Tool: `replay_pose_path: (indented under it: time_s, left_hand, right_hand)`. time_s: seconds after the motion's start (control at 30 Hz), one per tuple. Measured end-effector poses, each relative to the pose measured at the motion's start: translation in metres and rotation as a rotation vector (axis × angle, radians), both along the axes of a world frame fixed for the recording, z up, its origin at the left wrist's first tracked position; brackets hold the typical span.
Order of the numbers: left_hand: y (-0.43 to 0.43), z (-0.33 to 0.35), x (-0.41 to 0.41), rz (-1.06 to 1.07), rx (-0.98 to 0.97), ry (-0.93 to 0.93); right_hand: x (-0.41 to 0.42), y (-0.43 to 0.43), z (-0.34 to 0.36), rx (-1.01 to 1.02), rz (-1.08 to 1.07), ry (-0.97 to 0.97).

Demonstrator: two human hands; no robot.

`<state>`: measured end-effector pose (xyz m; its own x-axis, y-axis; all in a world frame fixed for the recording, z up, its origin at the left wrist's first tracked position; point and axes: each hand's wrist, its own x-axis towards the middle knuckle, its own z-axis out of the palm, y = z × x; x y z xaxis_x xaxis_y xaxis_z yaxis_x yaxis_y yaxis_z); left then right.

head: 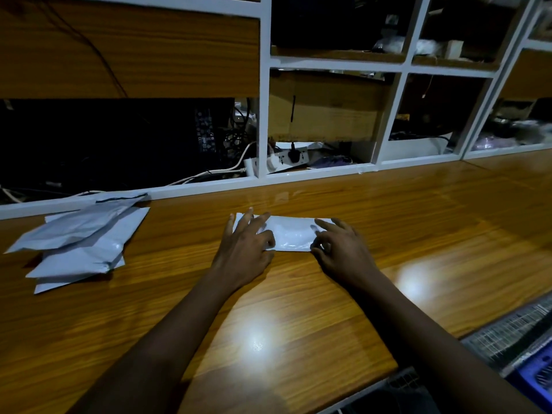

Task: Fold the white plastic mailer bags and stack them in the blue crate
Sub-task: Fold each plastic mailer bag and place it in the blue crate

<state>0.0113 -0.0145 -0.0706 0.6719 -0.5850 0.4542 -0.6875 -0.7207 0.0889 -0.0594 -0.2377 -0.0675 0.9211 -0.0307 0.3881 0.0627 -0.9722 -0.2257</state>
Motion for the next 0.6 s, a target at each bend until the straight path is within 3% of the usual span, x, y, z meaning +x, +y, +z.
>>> replay_pose_path:
  time_s: [0.23, 0.4, 0.6]
  left_hand:
    - [-0.012, 0.003, 0.003, 0.047, -0.029, -0.051]
    - [-0.027, 0.008, -0.002, 0.107, 0.030, -0.225]
    - [-0.062, 0.030, -0.021, 0.064, -0.084, -0.294]
  right_hand:
    - [0.010, -0.009, -0.016, -0.061, 0.101, -0.157]
    - [0.005, -0.008, -0.007, -0.071, 0.032, -0.188]
    - [-0.009, -0.013, 0.017, -0.207, -0.071, -0.167]
